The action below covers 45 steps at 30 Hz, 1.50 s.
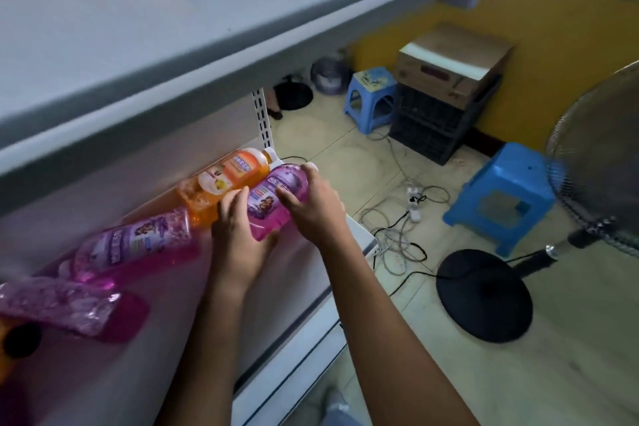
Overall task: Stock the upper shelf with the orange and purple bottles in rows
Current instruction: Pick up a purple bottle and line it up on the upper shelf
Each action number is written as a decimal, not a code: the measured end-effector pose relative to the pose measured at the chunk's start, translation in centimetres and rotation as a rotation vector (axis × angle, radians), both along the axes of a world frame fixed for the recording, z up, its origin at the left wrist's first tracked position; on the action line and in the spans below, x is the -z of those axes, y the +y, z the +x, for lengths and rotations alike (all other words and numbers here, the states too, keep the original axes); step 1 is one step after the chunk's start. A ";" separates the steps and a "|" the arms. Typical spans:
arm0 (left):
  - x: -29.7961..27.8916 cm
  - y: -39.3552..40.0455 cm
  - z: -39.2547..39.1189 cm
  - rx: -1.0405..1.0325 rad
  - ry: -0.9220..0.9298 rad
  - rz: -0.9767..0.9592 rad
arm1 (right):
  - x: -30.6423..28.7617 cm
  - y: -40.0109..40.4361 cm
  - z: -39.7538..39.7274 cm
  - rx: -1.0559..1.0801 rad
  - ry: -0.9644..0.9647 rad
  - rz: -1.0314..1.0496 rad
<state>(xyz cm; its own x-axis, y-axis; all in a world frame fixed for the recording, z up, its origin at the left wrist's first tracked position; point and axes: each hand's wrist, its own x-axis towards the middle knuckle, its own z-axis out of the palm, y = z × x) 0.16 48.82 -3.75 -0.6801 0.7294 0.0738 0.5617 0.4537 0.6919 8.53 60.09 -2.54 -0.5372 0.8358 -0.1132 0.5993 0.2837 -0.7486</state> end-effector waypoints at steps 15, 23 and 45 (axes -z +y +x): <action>-3.6 -12.5 5.1 -0.069 0.269 0.341 | -1.8 -11.3 2.8 0.034 0.931 -0.516; -5.3 -31.4 7.1 -0.095 0.195 0.462 | -3.7 -28.8 2.5 -0.115 0.887 -0.540; -9.8 -69.1 11.1 -0.621 -0.043 0.865 | -15.3 -63.4 -1.3 -1.337 0.722 0.006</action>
<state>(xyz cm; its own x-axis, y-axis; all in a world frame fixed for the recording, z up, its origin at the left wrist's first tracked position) 11.23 -20.30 6.04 -0.9291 -0.0349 0.3682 0.3685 -0.0026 0.9296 7.20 -3.29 12.77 -0.8148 -0.2952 0.4990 -0.5756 0.3089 -0.7572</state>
